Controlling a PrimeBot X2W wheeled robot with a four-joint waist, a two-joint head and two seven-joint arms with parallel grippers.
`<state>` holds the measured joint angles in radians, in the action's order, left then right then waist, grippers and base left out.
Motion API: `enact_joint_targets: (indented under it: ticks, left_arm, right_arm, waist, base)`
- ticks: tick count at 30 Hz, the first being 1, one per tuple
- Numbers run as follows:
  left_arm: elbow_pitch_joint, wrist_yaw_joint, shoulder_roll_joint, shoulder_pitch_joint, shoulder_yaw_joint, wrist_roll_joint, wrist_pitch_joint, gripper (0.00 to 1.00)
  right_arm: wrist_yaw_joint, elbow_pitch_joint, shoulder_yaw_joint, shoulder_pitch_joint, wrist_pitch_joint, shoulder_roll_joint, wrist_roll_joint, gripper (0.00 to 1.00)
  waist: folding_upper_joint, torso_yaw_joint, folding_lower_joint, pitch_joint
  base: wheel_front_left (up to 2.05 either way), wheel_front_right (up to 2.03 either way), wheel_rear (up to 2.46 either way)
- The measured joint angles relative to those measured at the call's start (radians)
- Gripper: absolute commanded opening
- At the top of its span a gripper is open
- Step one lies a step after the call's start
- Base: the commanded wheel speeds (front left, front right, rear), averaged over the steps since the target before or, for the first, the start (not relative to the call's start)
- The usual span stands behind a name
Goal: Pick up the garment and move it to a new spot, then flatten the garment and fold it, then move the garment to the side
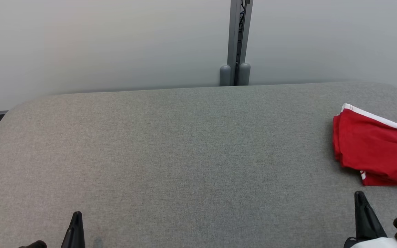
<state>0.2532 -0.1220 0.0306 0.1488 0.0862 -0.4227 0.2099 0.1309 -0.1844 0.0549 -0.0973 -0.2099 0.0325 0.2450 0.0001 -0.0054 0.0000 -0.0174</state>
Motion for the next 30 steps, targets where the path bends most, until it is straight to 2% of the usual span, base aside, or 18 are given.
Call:
enact_joint_targets:
  ticks: [30]
  left_arm:
    - [-0.003,0.0,0.006,-0.092,0.008,-0.442,-0.12,0.0]
  right_arm:
    - [0.0,-0.024,0.023,0.071,0.12,0.003,0.507,0.0]
  waist:
    - [0.0,0.001,0.0,0.005]
  base:
    - [0.0,0.0,0.0]
